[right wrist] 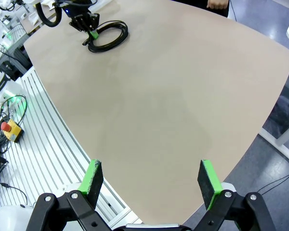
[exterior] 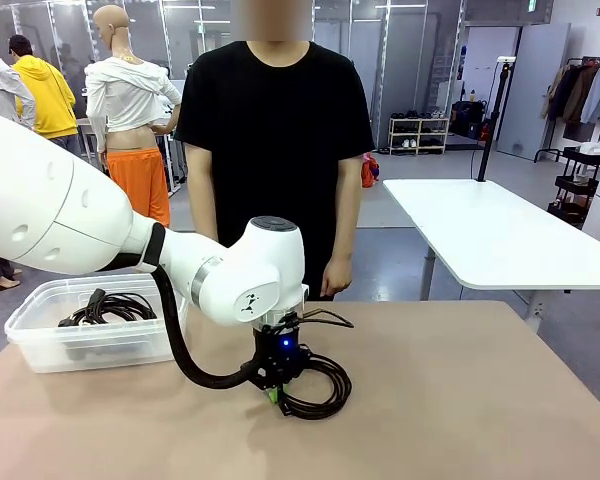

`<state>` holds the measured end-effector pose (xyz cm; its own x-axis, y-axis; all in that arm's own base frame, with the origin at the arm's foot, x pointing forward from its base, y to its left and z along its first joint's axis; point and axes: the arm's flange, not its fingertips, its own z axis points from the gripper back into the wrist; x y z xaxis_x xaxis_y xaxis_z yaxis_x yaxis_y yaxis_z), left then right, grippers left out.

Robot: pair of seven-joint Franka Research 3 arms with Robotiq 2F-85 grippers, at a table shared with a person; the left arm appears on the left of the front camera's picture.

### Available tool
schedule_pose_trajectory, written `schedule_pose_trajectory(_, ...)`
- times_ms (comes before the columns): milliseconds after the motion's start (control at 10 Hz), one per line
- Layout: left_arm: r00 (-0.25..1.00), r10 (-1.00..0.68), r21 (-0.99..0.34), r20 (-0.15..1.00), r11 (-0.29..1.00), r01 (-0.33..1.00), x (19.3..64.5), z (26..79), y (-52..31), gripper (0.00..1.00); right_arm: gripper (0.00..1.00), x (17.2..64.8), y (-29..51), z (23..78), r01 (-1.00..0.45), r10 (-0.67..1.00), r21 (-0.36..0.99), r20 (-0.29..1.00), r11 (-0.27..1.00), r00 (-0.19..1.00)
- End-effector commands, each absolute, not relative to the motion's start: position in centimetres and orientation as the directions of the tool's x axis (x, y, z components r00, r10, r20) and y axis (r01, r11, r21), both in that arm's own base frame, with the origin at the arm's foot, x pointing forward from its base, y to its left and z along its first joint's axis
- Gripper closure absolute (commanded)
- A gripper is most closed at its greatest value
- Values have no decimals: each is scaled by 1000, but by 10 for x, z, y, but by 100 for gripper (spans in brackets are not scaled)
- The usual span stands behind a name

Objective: Organize and store the cables.
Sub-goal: Place the USB Extension Cable into the Organizing box.

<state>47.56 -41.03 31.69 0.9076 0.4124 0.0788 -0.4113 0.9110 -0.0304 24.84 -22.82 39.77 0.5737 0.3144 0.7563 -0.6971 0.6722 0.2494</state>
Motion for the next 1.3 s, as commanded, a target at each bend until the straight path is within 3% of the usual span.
schedule_pose_trajectory(0, 925, 355, -74, 137, 934, -348, 460, 349, -396, 100, 0, 249, -230, 397, -708, 319, 236, 768, 666, 556)
schedule_pose_trajectory(400, 943, 261, -92, 205, 965, -247, 448, 430, -379, 100, 0, 249, -230, 397, -708, 319, 236, 768, 666, 556)
schedule_pose_trajectory(600, 952, 223, -97, 211, 974, -206, 447, 435, -384, 100, 0, 249, -230, 397, -708, 319, 236, 768, 666, 556)
schedule_pose_trajectory(700, 938, 273, -110, 213, 961, -255, 450, 443, -386, 100, 0, 249, -230, 397, -708, 319, 236, 768, 666, 556)
schedule_pose_trajectory(1200, 938, 273, -110, 213, 961, -255, 450, 443, -386, 100, 0, 249, -230, 397, -708, 319, 236, 768, 666, 556)
